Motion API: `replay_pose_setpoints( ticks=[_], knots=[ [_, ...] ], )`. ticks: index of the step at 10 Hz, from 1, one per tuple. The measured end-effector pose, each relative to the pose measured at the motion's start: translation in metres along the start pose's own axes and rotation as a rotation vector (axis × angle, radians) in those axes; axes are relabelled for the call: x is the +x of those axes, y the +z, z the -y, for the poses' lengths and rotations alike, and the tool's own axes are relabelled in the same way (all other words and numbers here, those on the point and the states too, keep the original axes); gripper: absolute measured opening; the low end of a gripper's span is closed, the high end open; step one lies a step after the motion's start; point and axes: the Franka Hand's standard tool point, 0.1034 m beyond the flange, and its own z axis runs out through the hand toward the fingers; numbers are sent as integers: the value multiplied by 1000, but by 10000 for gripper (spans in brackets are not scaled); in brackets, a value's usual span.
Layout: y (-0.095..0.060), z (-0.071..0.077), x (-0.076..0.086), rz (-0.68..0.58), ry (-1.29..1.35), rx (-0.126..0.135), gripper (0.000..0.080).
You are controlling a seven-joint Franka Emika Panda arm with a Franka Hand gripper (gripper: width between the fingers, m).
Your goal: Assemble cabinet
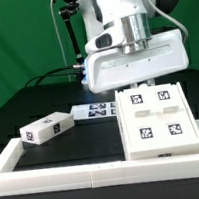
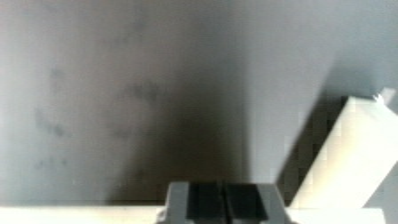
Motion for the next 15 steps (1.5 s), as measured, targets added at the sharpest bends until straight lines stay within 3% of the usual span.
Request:
replay_pose_setpoints(
  ticks=[6, 8, 11, 15],
  knots=[
    [-4, 3, 2, 30, -8, 9, 2],
    [-19, 4, 16, 46, -14, 15, 2],
    [-29, 4, 26, 71, -16, 24, 2],
    [-31, 7, 30, 76, -21, 26, 2]
  ],
)
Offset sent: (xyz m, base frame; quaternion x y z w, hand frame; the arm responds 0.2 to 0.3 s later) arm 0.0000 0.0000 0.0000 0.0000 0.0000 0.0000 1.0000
